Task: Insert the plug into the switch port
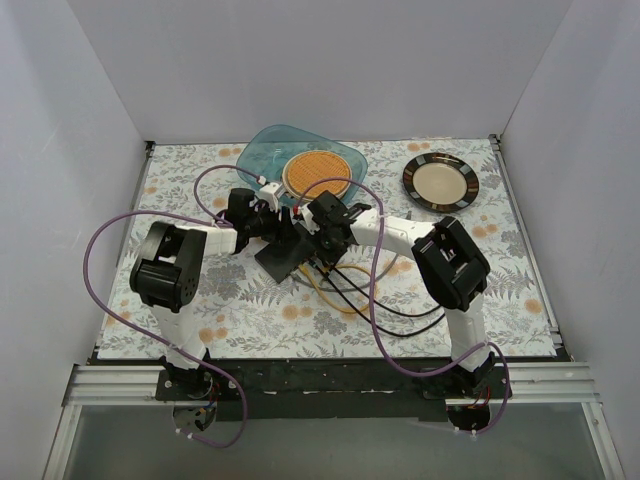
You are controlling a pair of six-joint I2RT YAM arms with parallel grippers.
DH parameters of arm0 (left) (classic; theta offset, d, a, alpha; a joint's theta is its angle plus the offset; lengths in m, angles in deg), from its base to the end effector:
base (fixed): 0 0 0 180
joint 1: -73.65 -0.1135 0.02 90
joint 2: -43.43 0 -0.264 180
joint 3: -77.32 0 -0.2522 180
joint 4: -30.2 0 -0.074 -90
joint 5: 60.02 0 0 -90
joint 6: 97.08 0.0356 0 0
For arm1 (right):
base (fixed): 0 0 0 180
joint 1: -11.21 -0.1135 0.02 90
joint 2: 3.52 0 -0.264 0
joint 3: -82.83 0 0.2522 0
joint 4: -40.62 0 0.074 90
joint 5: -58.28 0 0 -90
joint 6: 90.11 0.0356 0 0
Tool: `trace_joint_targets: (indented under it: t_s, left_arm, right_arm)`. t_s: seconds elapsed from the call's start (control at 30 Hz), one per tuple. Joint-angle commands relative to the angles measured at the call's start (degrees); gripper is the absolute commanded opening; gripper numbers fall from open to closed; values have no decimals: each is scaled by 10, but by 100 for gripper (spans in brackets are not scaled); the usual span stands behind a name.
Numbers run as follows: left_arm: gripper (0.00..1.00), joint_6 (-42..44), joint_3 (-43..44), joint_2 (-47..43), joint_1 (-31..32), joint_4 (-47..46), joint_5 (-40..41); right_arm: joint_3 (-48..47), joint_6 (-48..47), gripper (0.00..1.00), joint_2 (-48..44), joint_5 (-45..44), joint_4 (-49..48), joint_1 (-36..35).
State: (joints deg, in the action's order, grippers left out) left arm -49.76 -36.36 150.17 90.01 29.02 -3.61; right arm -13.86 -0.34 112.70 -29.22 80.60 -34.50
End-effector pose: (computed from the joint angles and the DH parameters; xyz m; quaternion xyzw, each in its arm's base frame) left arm 0.3479 -0.1226 0.1372 -0.0763 0.8704 -0.4294 0.2284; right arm 0.2991 0.3088 0.1716 -0.3817 0.8859 0.1210 0.2343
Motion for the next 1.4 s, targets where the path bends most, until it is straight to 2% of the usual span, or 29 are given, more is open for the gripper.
trace_joint_targets:
  t_s: [0.0,0.17,0.27,0.43,0.63,0.67,0.7,0.73,0.83,0.87,0.93,1.0,1.17,1.37]
  left_arm:
    - [47,-18,-5,7,91,88,-237]
    - [47,-11,-4,3,95,96,-235]
    - [48,-19,-10,-5,95,85,-214]
    - [55,-46,-25,-26,94,61,-133]
    - [65,-102,-29,-43,68,57,-5]
    - [67,-109,-30,-47,58,63,13]
    - [69,-117,-32,-50,54,67,36]
    - [75,-130,-34,-53,49,69,67]
    - [80,-161,-47,-72,28,72,123]
    - [86,-169,-50,-78,18,76,137]
    - [91,-181,-57,-97,6,84,173]
    - [98,-185,-61,-113,3,90,198]
    - [98,-194,-64,-167,0,106,241]
    - [98,-206,-79,-252,0,111,232]
  right_arm:
    - [-70,-2,1,26,-2,-311,-3]
    - [-99,-2,1,44,7,-295,-4]
    - [-85,12,1,35,8,-296,-4]
    - [-23,19,2,-5,-4,-303,-4]
    - [15,26,8,-33,-5,-278,-5]
    - [29,28,13,-37,-4,-278,-4]
    - [36,29,14,-40,-2,-276,-5]
    - [43,30,16,-47,-1,-275,-4]
    - [72,36,21,-61,0,-276,-4]
    - [79,36,24,-64,1,-275,-4]
    - [99,37,28,-75,1,-273,-4]
    - [118,37,36,-84,-2,-269,-4]
    - [156,45,60,-129,-22,-263,-4]
    - [191,52,79,-206,-53,-244,-4]
